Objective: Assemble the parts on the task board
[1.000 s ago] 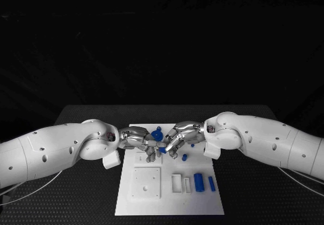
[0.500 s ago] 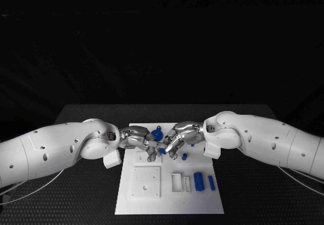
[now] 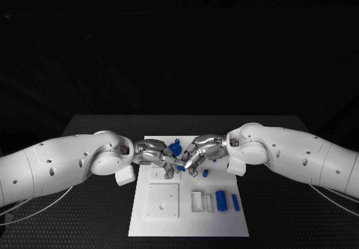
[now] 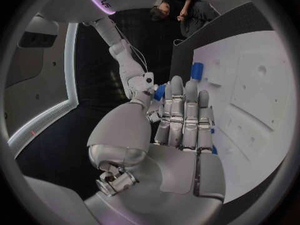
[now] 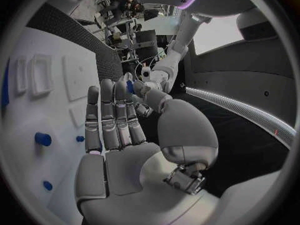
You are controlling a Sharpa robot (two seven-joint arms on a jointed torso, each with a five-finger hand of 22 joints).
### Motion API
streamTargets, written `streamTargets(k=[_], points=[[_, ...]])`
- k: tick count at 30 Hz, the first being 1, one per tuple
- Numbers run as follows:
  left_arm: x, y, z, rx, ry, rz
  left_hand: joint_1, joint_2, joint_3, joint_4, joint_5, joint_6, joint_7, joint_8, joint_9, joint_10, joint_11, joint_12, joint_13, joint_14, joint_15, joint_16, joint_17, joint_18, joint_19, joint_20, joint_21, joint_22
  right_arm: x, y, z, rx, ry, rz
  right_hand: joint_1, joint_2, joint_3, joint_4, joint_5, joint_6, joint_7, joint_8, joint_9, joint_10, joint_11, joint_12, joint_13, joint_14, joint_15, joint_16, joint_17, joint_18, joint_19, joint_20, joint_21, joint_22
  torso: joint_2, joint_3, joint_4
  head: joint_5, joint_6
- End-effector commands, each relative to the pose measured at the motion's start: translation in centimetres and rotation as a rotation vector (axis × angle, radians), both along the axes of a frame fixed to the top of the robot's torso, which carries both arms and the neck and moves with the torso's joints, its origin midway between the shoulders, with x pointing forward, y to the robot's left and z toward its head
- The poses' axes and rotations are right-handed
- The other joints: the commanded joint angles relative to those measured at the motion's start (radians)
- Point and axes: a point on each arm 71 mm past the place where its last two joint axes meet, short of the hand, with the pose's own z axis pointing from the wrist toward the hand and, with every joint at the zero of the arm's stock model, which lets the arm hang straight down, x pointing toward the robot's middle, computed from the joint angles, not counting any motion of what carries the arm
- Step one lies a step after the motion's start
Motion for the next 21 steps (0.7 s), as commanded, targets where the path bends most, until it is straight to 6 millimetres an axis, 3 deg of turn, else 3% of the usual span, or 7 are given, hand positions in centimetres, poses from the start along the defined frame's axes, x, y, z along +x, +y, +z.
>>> streamTargets(k=[1, 4, 5, 9, 10, 13, 21], points=[[-0.15, -0.49, 0.33, -0.062, 0.058, 0.001, 0.011, -0.006, 0.006, -0.026, 0.054, 0.008, 0.0, -0.008, 0.002, 0.009, 0.0, -0.008, -0.003, -0.008, 0.006, -0.001, -0.003, -0.008, 0.003, -0.002, -0.007, 0.018, -0.37, 0.47, 0.03, 0.008, 0.009, 0.035, -0.001, 0.011, 0.002, -0.007, 0.006, 0.0, -0.009, 0.002, -0.001, -0.004, 0.0, 0.002, 0.001, -0.007, -0.002, -0.006, 0.001, 0.014, 0.001, 0.003, -0.007, 0.001, 0.0, 0.0005, -0.0002, 0.0, -0.002], [-0.01, -0.33, 0.32, -0.067, 0.068, 0.017, -0.02, -0.023, 0.018, -0.061, 0.174, 0.004, 0.005, -0.016, 0.004, 0.006, 0.004, -0.013, -0.005, -0.013, 0.011, -0.002, -0.005, -0.008, 0.003, 0.004, -0.012, 0.019, -0.43, 0.53, 0.04, 0.007, 0.007, 0.038, -0.001, 0.011, 0.002, -0.007, 0.006, 0.0, -0.009, 0.002, -0.001, -0.004, 0.0, 0.002, 0.002, -0.007, -0.002, -0.006, 0.002, 0.014, 0.001, 0.003, -0.007, 0.001, 0.0, 0.0011, 0.0, 0.001, -0.002], [0.02, -0.29, 0.32, -0.068, 0.072, 0.021, -0.044, -0.037, 0.025, -0.076, 0.242, 0.002, 0.006, -0.019, 0.006, 0.004, 0.005, -0.015, -0.006, -0.015, 0.012, -0.003, -0.006, -0.008, 0.003, 0.006, -0.014, 0.019, -0.44, 0.55, 0.04, 0.007, 0.006, 0.039, -0.001, 0.011, 0.002, -0.007, 0.006, 0.0, -0.009, 0.002, -0.001, -0.004, 0.0, 0.002, 0.002, -0.007, -0.002, -0.006, 0.002, 0.014, 0.001, 0.003, -0.007, 0.001, 0.0, 0.0012, -0.0003, 0.001, -0.003], [0.07, -0.41, 0.33, -0.076, 0.081, 0.025, -0.095, -0.046, 0.041, -0.105, 0.328, -0.002, 0.008, -0.022, 0.011, 0.001, 0.006, -0.016, -0.005, -0.02, 0.015, -0.004, -0.007, -0.008, 0.0, 0.01, -0.018, 0.02, -0.49, 0.62, 0.06, 0.007, 0.006, 0.042, -0.001, 0.011, 0.002, -0.007, 0.006, 0.0, -0.009, 0.002, -0.001, -0.004, 0.0, 0.002, 0.002, -0.007, -0.002, -0.006, 0.002, 0.014, 0.001, 0.003, -0.007, 0.001, 0.0, 0.0011, -0.0006, 0.001, -0.003], [0.07, -0.46, 0.31, -0.077, 0.084, 0.024, -0.173, -0.035, 0.083, -0.174, 0.332, 0.003, 0.01, -0.02, 0.023, 0.006, 0.008, -0.01, 0.0, -0.022, 0.017, 0.0, -0.006, -0.008, 0.004, 0.013, -0.015, 0.022, -0.5, 0.65, 0.06, 0.008, 0.006, 0.043, -0.001, 0.011, 0.002, -0.007, 0.006, 0.0, -0.009, 0.002, -0.001, -0.004, 0.0, 0.002, 0.002, -0.007, -0.002, -0.006, 0.002, 0.014, 0.001, 0.003, -0.007, 0.001, 0.0, 0.0011, -0.0007, 0.001, -0.004], [0.07, -0.63, 0.24, -0.077, 0.088, 0.019, -0.263, -0.026, 0.166, -0.283, 0.343, 0.003, 0.008, -0.024, 0.037, 0.002, 0.006, -0.007, 0.004, -0.023, 0.017, 0.004, -0.007, -0.008, 0.005, 0.013, -0.005, 0.023, -0.51, 0.74, 0.07, 0.009, 0.005, 0.044, -0.001, 0.011, 0.002, -0.007, 0.006, 0.0, -0.009, 0.002, 0.0, -0.004, 0.0, 0.002, 0.002, -0.007, -0.002, -0.006, 0.002, 0.014, 0.0, 0.003, -0.007, 0.002, 0.0, 0.0011, -0.001, 0.001, -0.005], [0.16, -0.61, 0.2, -0.087, 0.091, 0.028, -0.274, 0.008, 0.225, -0.331, 0.342, 0.016, 0.001, -0.021, 0.048, 0.011, 0.001, -0.001, 0.009, -0.023, 0.017, 0.008, -0.007, -0.008, 0.001, 0.013, 0.006, 0.024, -0.52, 0.81, 0.07, 0.009, 0.005, 0.045, -0.001, 0.011, 0.001, -0.007, 0.006, 0.0, -0.009, 0.002, 0.0, -0.004, 0.0, 0.002, 0.003, -0.007, -0.002, -0.006, 0.003, 0.014, 0.0, 0.003, -0.007, 0.002, 0.0, 0.0008, -0.0005, -0.002, -0.007]])
